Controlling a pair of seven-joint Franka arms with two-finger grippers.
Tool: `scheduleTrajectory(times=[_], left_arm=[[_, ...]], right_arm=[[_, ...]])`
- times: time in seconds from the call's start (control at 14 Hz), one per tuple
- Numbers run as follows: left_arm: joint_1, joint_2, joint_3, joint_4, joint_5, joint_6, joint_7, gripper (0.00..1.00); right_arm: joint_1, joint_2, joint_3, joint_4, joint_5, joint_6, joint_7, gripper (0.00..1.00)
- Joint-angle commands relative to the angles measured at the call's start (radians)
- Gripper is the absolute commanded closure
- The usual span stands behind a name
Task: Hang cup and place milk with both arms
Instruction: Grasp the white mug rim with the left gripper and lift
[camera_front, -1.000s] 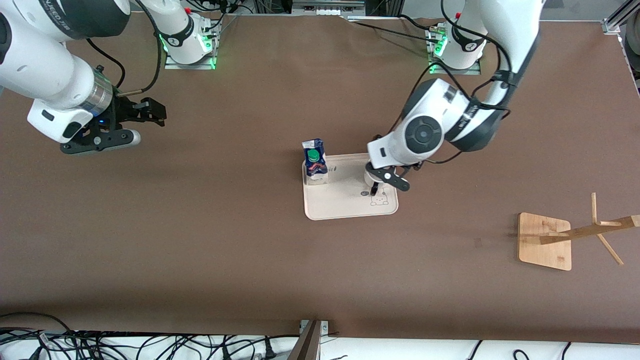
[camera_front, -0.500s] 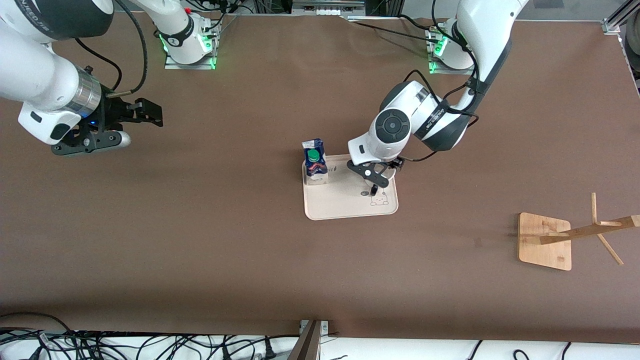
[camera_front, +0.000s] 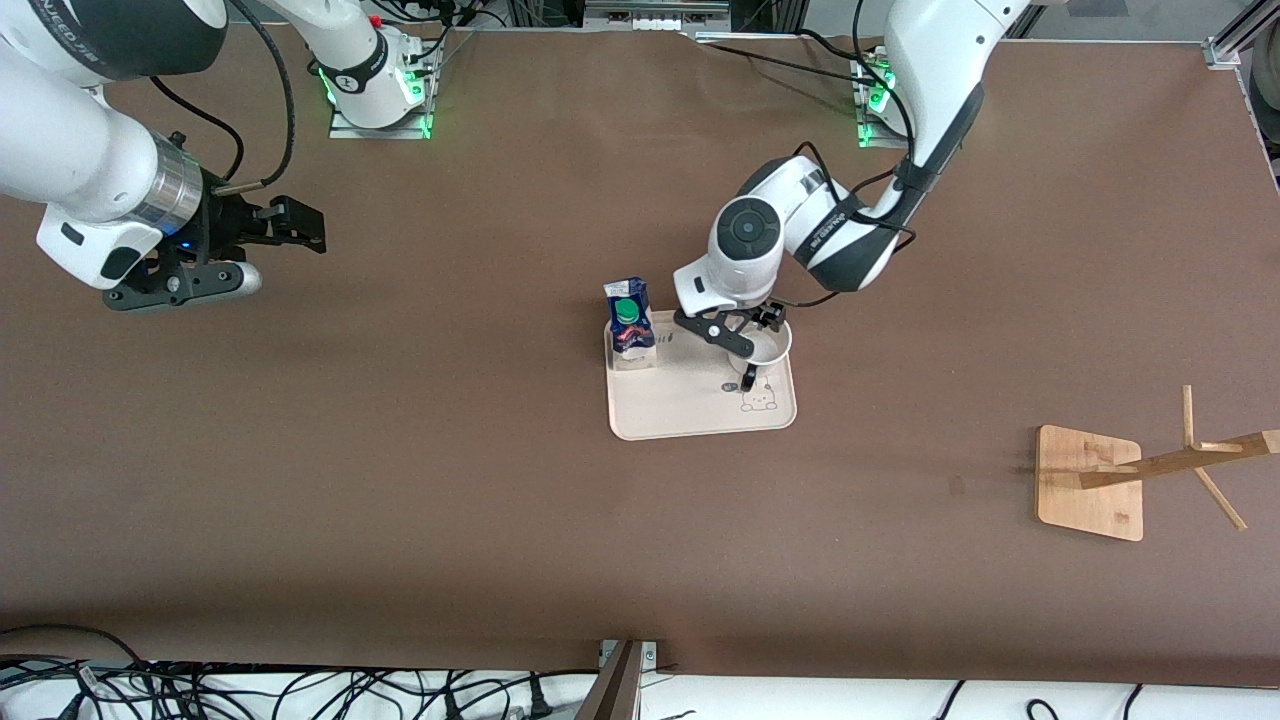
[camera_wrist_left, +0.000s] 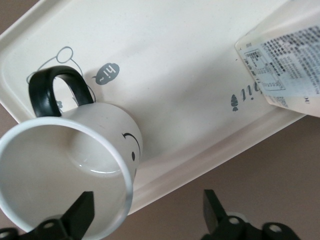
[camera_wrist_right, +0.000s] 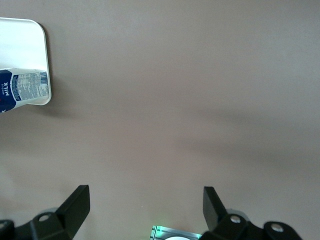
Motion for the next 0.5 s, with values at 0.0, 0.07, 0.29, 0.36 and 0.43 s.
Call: scheduleTrajectory(times=[0.0,0.07,0.29,0.36,0.43], left_arm=[[-0.004,0.002,-0.002,-0.005,0.055,0.014,-0.022,0.77],[-0.015,0.001,-0.002,-0.002,0.055,0.003,-0.022,1.00],[-0.020,-0.004,-0.004,0.024,0.046,-0.044,-0.027,1.00],[-0.021,-0.005,-0.004,0.040,0.043,-0.079,-0.027,1.00],[-0.024,-0.005,-0.004,0.059,0.041,-0.112,-0.027,1.00]], right_arm=[[-0.004,0.004,0.002,0.014,0.021,-0.015,-0.010,0.00],[-0.004,0.006,0.002,0.012,0.023,-0.015,-0.012,0.00],[-0.004,0.006,0.002,0.009,0.023,-0.017,-0.013,0.00],[-0.006,0.006,0.002,0.012,0.023,-0.017,-0.018,0.00],[-0.007,0.010,0.002,0.014,0.023,-0.017,-0.035,0.00]])
